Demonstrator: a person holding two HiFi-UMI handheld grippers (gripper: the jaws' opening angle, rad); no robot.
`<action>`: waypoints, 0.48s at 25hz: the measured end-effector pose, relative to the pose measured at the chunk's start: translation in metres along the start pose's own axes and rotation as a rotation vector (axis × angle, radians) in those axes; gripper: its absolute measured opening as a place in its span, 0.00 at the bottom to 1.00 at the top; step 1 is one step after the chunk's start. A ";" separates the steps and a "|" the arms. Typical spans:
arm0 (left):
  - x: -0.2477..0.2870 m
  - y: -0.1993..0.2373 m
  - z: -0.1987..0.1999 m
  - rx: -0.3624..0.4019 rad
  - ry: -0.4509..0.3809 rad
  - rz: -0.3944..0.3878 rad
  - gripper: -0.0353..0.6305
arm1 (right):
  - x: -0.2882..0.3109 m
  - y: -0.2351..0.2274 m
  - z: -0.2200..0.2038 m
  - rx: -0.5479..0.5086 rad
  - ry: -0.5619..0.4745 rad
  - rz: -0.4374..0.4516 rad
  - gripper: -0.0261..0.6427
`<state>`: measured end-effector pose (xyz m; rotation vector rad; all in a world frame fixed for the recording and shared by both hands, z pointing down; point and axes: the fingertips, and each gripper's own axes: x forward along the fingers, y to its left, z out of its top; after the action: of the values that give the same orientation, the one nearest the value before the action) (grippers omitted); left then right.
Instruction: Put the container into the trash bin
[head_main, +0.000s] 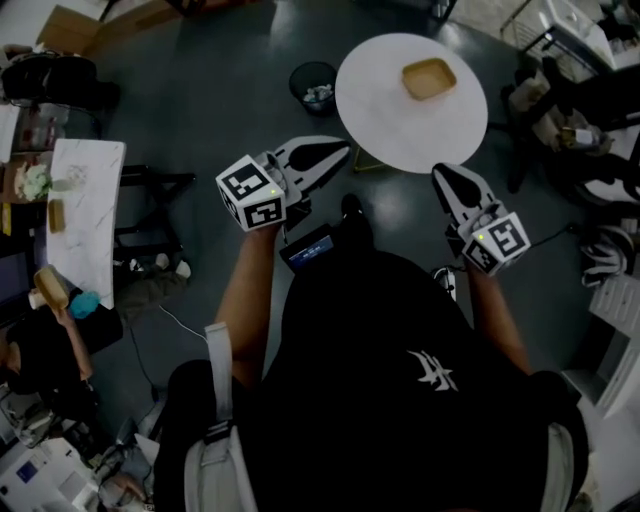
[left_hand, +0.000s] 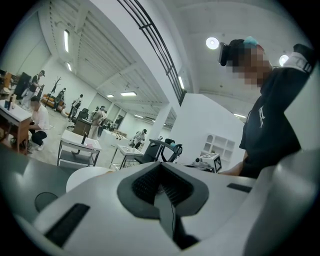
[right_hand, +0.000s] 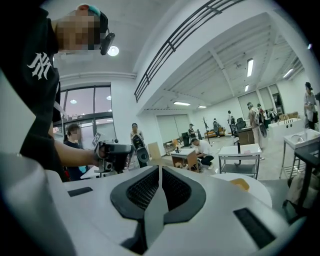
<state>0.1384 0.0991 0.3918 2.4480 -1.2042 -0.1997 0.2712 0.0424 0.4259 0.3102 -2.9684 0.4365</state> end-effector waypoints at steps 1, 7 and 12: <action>0.000 0.009 0.005 -0.001 -0.007 -0.001 0.06 | 0.008 -0.004 0.003 -0.004 0.005 -0.001 0.10; 0.001 0.062 0.026 -0.036 -0.035 0.009 0.06 | 0.054 -0.031 0.023 -0.018 0.046 -0.038 0.10; 0.020 0.101 0.019 -0.096 -0.017 0.032 0.06 | 0.070 -0.066 0.029 -0.020 0.067 -0.074 0.10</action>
<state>0.0720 0.0226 0.4177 2.3474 -1.2110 -0.2635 0.2151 -0.0405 0.4264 0.3940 -2.8831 0.3997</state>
